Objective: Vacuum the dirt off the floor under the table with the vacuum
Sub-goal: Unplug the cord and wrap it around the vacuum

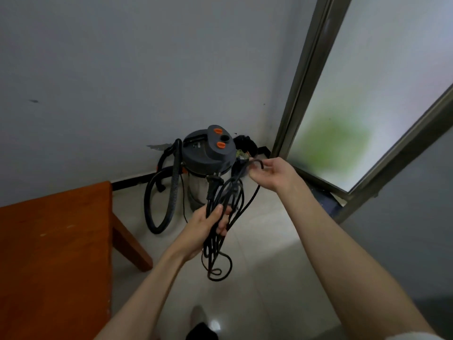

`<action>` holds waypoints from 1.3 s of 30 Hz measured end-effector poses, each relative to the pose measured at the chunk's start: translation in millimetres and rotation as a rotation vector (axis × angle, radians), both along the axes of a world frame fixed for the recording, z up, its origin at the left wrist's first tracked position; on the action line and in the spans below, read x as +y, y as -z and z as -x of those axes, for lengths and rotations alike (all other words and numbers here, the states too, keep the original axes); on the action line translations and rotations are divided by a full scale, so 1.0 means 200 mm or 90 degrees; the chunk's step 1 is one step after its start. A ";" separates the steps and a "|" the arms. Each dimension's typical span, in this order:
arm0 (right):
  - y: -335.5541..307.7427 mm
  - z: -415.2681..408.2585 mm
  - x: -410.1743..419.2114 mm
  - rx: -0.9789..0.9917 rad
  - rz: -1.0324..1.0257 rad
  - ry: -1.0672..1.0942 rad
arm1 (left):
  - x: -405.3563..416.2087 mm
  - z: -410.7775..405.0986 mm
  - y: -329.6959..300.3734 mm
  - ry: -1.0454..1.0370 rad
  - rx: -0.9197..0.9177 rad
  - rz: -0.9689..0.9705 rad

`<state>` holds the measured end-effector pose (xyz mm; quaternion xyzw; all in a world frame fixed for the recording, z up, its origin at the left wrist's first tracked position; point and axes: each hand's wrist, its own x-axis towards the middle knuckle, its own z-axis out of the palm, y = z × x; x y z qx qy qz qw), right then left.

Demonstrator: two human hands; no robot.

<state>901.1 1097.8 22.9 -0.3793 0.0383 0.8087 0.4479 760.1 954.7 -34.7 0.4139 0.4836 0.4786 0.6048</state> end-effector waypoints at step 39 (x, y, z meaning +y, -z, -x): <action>0.71 0.17 1.15 -0.636 -0.092 -0.772 | 1.53 0.86 -0.35 -0.357 0.026 -0.062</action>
